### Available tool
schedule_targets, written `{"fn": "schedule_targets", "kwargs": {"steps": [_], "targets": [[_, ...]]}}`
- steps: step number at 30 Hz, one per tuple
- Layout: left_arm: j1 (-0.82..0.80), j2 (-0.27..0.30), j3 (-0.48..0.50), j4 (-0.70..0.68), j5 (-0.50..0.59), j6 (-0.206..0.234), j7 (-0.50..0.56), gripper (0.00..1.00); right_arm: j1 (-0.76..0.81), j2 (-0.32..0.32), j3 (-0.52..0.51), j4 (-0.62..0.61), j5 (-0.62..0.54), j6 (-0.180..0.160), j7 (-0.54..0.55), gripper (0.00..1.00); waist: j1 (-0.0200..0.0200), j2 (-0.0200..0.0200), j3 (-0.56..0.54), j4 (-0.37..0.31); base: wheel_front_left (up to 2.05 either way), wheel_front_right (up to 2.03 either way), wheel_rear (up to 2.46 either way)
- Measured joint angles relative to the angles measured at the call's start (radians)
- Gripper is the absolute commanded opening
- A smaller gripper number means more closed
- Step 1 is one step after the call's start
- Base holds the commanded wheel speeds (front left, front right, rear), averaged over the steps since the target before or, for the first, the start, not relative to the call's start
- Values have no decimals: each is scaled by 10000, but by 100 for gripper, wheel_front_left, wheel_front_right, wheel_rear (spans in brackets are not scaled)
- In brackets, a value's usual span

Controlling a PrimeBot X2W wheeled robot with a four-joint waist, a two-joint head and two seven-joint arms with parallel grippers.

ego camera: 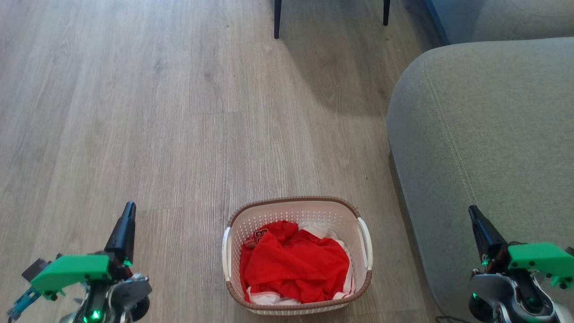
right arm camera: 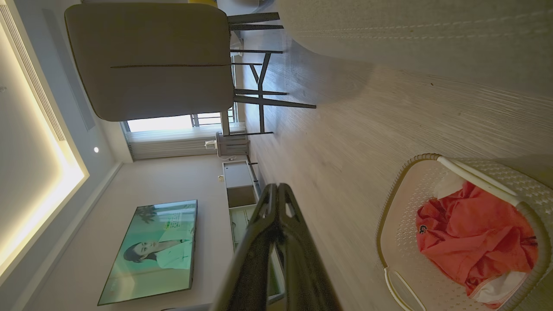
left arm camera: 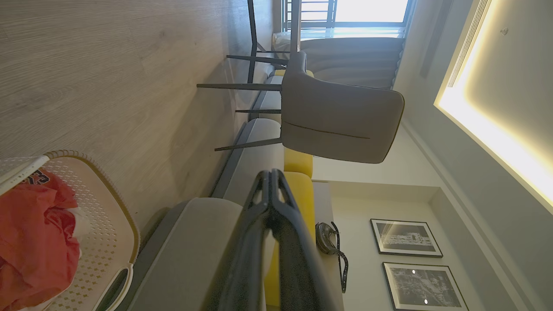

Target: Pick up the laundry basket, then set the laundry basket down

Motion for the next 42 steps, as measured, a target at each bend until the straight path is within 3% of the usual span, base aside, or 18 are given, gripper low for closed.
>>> {"fn": "schedule_targets", "kwargs": {"steps": [11,12,18,42], "targets": [[-1,-8,6,0,0,0,2,0,0,10,-6,0,0,0,0,0,0,0,0,0,0,0,0],[22,-10,-2,75,-2,8,-4,100,15,15,4,73,4,0,-4,100,0,0,0,0,0,0,0],[769,-96,-23,838,-2,12,-35,100,619,153,40,790,2,-2,-19,100,0,0,1,-2,0,0,0],[630,-109,61,545,715,12,-688,100,411,153,40,366,-1315,-2,-667,100,0,0,-18,2,0,0,0]]}}
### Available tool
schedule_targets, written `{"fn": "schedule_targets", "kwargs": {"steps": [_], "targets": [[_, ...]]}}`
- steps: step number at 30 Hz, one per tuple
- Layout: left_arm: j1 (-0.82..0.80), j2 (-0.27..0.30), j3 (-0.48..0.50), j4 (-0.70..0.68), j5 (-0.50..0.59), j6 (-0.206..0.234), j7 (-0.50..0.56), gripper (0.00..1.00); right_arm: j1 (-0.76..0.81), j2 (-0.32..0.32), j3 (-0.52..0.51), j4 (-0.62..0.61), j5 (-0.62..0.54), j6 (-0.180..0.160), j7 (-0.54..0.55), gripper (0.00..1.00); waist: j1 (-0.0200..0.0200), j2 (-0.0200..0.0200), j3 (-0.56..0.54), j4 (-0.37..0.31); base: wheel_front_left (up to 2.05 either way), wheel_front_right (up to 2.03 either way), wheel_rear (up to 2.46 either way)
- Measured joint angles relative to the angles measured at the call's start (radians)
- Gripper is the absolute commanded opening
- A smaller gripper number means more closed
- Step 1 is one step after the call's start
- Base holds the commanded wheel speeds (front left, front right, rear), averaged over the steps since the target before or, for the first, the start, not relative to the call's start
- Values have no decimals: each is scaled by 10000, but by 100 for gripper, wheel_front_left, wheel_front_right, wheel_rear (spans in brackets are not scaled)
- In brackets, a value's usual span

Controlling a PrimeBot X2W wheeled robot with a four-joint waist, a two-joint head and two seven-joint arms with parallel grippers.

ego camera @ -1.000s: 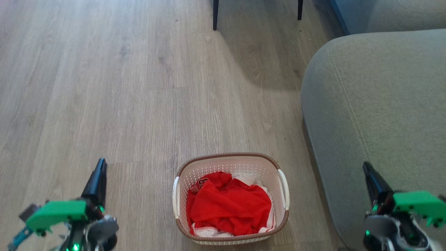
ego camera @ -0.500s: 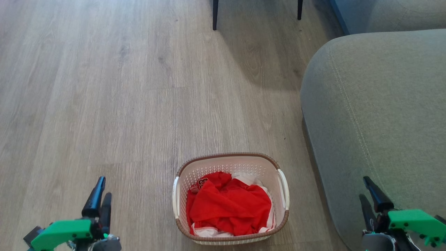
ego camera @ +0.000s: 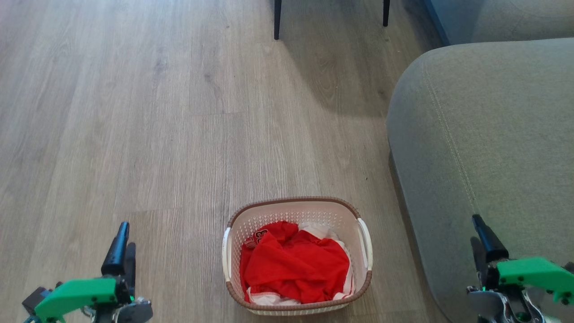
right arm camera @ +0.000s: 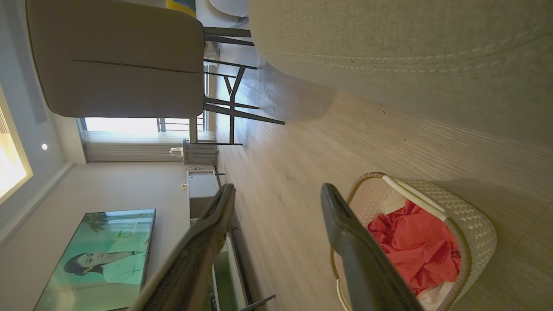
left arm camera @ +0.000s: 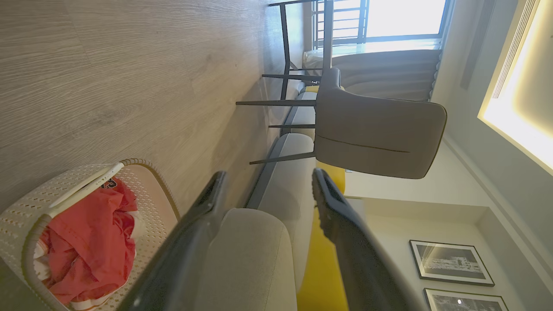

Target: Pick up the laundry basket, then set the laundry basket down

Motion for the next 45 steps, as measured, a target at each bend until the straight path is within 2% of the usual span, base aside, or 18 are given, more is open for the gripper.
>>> {"fn": "schedule_targets", "kwargs": {"steps": [18,27,33,36,40,41,45], "targets": [[-216,0,299,-568,1342,-2,-550,100,-613,-2,153,-1452,-3597,0,-499,100,0,0,64,142,0,0,0],[-449,-2,449,-1070,2380,-4,-786,100,-1042,-59,596,-2199,-5574,0,-790,100,0,0,122,220,0,0,0],[-483,-4,608,-1609,3528,19,-978,100,-1094,-115,938,-2504,-6723,0,-936,100,0,0,147,266,0,0,0],[-596,-4,575,-2017,4238,230,-1074,100,-1222,-132,1070,-2696,-7258,0,-1030,100,0,0,171,287,0,0,0],[-608,-2,253,-2569,5430,957,-1166,100,-1346,-196,1256,-2966,-7881,2,-1127,100,0,0,203,309,0,0,0],[-608,-2,253,-2569,5430,957,-1166,100,-1346,-196,1256,-2966,-7881,2,-1127,100,0,0,203,309,0,0,0],[-611,-2,-389,-3101,6652,1680,-1266,100,-1453,-288,1440,-3229,-8502,0,-1290,100,0,0,233,319,0,0,0]]}}
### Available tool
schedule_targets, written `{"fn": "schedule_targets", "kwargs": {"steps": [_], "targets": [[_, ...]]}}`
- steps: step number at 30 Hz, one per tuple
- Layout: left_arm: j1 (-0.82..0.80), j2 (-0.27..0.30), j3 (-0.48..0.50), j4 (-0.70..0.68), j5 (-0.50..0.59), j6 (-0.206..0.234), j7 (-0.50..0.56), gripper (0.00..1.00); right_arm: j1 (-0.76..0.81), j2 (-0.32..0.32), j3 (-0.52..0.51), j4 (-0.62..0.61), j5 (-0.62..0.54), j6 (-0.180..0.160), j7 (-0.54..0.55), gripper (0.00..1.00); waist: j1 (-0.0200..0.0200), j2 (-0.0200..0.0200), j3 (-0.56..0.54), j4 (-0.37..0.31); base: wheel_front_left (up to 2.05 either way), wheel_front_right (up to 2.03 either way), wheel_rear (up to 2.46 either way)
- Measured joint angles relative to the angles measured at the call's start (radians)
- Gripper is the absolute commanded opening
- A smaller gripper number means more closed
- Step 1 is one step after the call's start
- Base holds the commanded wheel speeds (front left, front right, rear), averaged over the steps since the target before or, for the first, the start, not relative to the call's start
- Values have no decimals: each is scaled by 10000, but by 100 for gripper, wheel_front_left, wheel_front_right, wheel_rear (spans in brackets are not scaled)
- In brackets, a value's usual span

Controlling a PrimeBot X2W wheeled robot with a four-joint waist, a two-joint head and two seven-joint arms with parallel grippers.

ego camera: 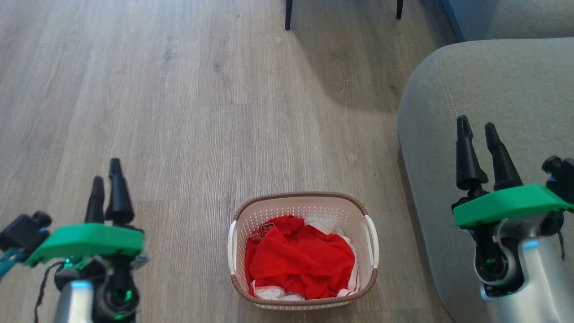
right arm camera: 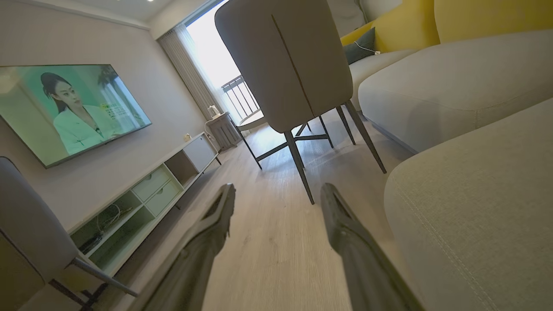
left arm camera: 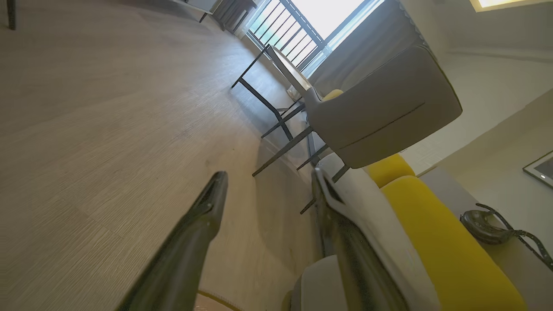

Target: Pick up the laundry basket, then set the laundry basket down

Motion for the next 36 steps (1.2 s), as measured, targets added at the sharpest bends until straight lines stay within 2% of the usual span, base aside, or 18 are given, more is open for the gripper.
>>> {"fn": "schedule_targets", "kwargs": {"steps": [5,9,13,23,26,28,33,36], "targets": [[-18,0,-807,-268,1427,780,-142,100,-7,-29,188,-211,-694,0,-142,100,0,0,11,12,0,0,0],[-79,4,-1488,-314,2759,1193,-265,100,-49,-107,433,-332,-1223,2,-253,100,0,0,9,19,0,0,0],[-264,267,-2387,-291,3954,1918,-383,100,-99,-125,558,-328,-1722,0,-353,100,0,0,-6,29,0,0,0],[-737,1302,-4730,59,5260,3799,-621,100,-137,-324,1074,88,-3049,2,-652,100,0,0,-82,33,0,0,0],[-893,1542,-5283,207,5526,4232,-721,100,-34,-198,826,1133,-3333,2,-721,100,0,0,-152,21,0,0,0],[-957,1601,-5538,234,5626,4581,-792,100,60,-207,1024,1037,-3563,2,-792,100,0,0,-149,22,0,0,0],[-1055,1689,-5929,12,5731,4790,-924,100,-58,-219,1252,913,-4079,2,-926,100,0,0,-118,28,0,0,0],[-1058,1666,-5885,-40,5634,4673,-1057,100,-62,-211,1183,878,-4466,2,-1037,100,0,0,-114,38,0,0,0]]}}
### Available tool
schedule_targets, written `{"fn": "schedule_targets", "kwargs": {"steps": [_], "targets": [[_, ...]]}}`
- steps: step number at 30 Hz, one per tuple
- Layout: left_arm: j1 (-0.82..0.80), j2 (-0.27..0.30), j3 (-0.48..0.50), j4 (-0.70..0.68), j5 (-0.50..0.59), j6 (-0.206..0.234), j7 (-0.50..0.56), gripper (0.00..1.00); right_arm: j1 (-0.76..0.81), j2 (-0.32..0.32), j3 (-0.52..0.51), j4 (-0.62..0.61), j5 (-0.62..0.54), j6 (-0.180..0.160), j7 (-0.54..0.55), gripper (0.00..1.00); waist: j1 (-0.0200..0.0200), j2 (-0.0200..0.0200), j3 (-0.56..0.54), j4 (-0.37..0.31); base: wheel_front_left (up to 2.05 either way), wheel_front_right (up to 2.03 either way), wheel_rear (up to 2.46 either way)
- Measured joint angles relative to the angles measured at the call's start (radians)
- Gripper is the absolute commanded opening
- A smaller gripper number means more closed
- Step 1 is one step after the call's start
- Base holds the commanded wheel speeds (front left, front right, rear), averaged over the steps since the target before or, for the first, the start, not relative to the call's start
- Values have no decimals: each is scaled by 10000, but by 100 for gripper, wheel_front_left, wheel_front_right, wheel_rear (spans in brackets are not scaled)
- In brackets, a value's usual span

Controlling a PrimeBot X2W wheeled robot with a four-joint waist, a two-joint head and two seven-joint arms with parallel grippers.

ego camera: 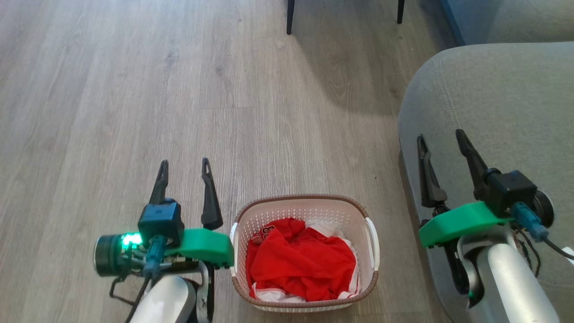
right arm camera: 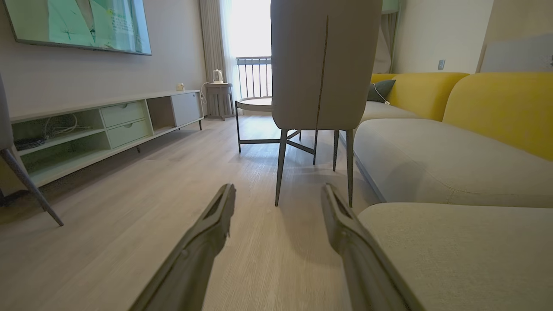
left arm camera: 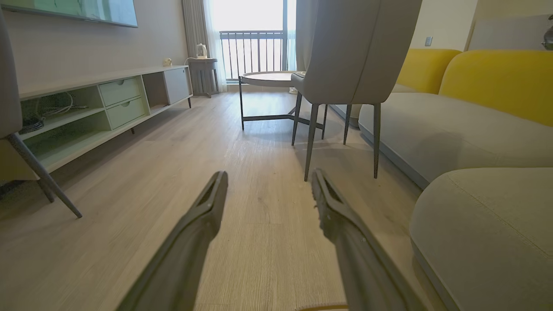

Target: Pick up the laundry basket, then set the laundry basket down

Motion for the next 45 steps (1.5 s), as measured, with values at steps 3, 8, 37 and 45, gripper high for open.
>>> {"fn": "schedule_targets", "kwargs": {"steps": [3,8,37,45], "targets": [[7,-192,263,-155,31,-213,-69,100,4,19,-29,67,-196,0,-82,100,0,0,-2,29,0,0,0],[110,-593,978,-403,433,-871,-236,100,3,54,138,36,-750,0,-198,100,0,0,28,40,0,0,0],[919,-1513,2861,2067,796,-3730,-600,100,121,244,-81,2050,-1009,0,-546,100,0,0,-59,47,0,0,0],[909,-1515,2704,2211,957,-3730,-600,100,113,249,-96,2130,-1009,0,-546,100,0,0,-19,47,0,0,0]]}}
